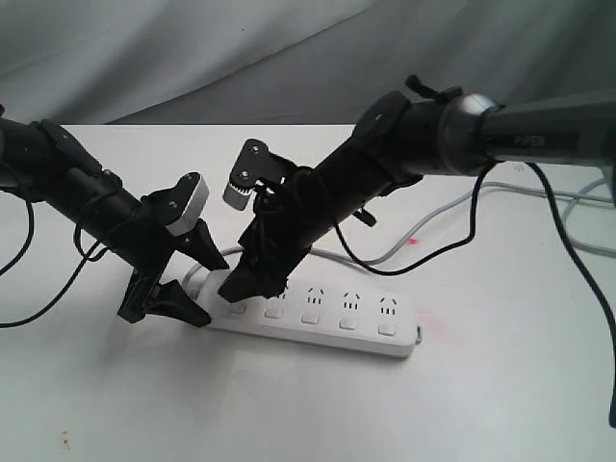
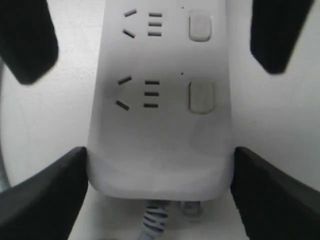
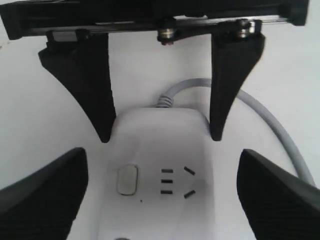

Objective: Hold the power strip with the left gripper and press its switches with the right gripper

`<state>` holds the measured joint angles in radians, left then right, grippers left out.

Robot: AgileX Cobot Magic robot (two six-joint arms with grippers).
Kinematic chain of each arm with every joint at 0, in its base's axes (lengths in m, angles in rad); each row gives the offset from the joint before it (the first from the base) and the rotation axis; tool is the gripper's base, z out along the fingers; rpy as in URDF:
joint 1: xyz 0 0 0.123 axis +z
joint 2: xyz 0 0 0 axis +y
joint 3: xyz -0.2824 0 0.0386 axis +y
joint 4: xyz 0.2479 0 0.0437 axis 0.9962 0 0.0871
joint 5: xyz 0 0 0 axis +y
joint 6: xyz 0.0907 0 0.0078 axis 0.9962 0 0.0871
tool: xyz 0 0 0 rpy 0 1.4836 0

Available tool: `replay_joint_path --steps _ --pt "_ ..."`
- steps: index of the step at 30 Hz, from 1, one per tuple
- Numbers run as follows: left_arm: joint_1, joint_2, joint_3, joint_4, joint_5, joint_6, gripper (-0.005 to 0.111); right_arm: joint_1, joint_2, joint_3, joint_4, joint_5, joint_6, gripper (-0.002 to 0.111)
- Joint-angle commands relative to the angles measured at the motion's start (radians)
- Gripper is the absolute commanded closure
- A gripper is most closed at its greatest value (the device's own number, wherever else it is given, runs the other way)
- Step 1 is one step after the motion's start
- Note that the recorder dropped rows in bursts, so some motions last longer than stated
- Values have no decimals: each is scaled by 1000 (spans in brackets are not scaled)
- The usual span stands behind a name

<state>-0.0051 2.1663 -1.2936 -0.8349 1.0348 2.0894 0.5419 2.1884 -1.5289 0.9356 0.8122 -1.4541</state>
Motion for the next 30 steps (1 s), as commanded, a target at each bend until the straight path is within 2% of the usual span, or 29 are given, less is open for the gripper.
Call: replay_joint_path --steps 1,30 --pt "-5 0 -4 -16 15 3 59 26 6 -4 -10 -53 -6 33" --pt "-5 0 -4 -16 15 3 59 28 24 -4 -73 -120 19 33"
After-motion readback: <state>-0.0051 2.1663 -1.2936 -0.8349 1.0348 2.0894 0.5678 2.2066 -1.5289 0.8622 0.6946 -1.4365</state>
